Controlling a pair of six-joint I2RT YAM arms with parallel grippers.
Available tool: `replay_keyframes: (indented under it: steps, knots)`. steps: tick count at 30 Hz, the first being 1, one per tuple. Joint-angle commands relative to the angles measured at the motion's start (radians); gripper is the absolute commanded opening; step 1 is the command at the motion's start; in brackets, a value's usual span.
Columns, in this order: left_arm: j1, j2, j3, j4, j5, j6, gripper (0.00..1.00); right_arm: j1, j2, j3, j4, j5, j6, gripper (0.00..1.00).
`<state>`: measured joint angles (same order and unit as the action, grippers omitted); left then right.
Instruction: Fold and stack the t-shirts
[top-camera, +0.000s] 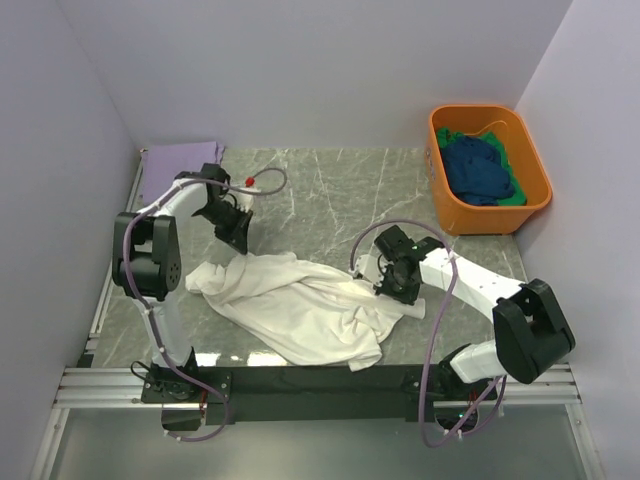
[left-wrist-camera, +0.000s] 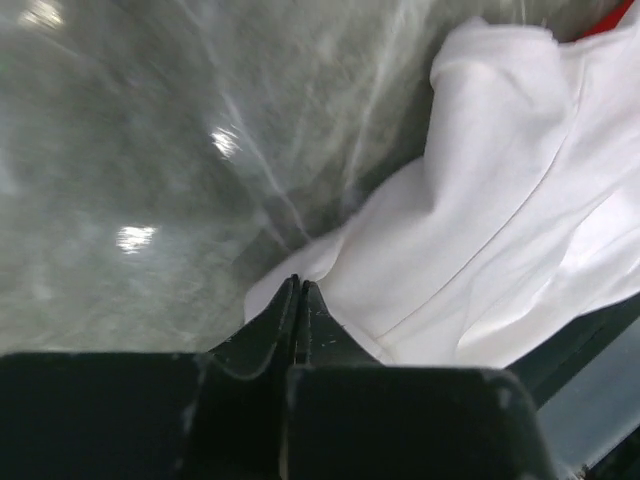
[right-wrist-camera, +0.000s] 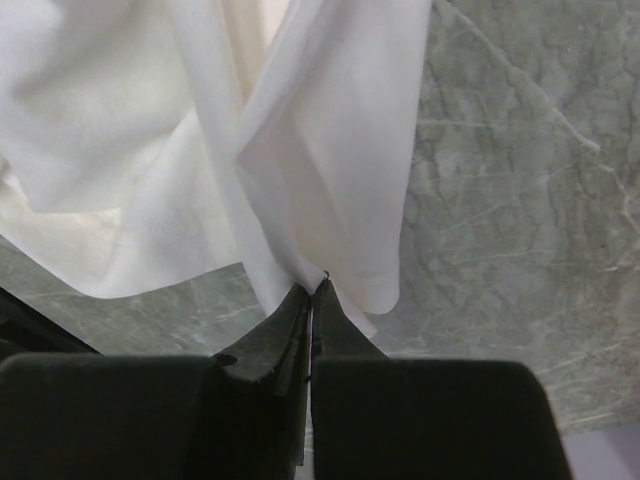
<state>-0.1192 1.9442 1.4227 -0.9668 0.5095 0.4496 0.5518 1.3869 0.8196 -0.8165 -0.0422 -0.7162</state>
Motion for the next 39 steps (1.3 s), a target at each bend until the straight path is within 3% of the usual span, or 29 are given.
replay_keyframes:
  steps: [1,4,5,8,10,11,12,14,15,19,22,24,26,33,39]
  knots:
    - [0.050,-0.060,0.100,0.060,0.040,-0.020,0.01,-0.041,0.009,0.068,0.011,0.027,-0.019,0.00]
    - [0.102,-0.117,0.159,0.082,0.102,0.000,0.01,-0.090,0.017,0.110,0.011,0.041,-0.038,0.00]
    - [0.118,-0.135,0.172,0.073,0.180,0.023,0.01,-0.102,0.018,0.122,0.014,0.041,-0.043,0.00]
    - [0.165,-0.232,0.179,-0.010,0.299,0.182,0.01,-0.176,0.020,0.188,0.001,0.041,-0.069,0.00]
    - [0.168,-0.305,0.134,-0.119,0.353,0.442,0.01,-0.210,0.006,0.225,-0.021,0.035,-0.083,0.00]
    - [0.168,-0.329,0.104,-0.248,0.345,0.543,0.01,-0.214,0.000,0.230,-0.038,0.030,-0.098,0.00]
    - [0.170,-0.352,0.017,-0.294,0.296,0.719,0.01,-0.214,-0.008,0.225,-0.047,0.027,-0.107,0.00]
    - [0.185,-0.424,-0.101,-0.370,0.223,0.883,0.01,-0.207,-0.034,0.208,-0.058,0.013,-0.123,0.00]
    - [0.196,-0.453,-0.237,-0.377,0.137,1.002,0.01,-0.202,-0.040,0.182,-0.056,0.015,-0.124,0.00]
    - [0.220,-0.615,-0.557,-0.176,-0.047,1.101,0.01,-0.170,-0.045,0.096,-0.052,0.024,-0.137,0.00]
    - [0.220,-0.622,-0.660,-0.058,-0.088,1.081,0.11,-0.141,-0.039,0.046,-0.056,0.019,-0.138,0.00]
    - [0.223,-0.608,-0.616,-0.052,-0.056,0.995,0.29,-0.119,-0.037,0.035,-0.061,0.012,-0.132,0.00]
    - [0.236,-0.574,-0.547,-0.095,0.029,0.936,0.38,-0.107,-0.029,0.039,-0.067,0.002,-0.118,0.00]
    - [0.279,-0.397,-0.192,-0.110,0.208,0.464,0.43,-0.098,0.001,0.076,-0.075,-0.031,-0.083,0.00]
    - [0.277,-0.235,-0.047,-0.111,0.185,0.180,0.55,-0.099,0.014,0.075,-0.073,-0.028,-0.062,0.00]
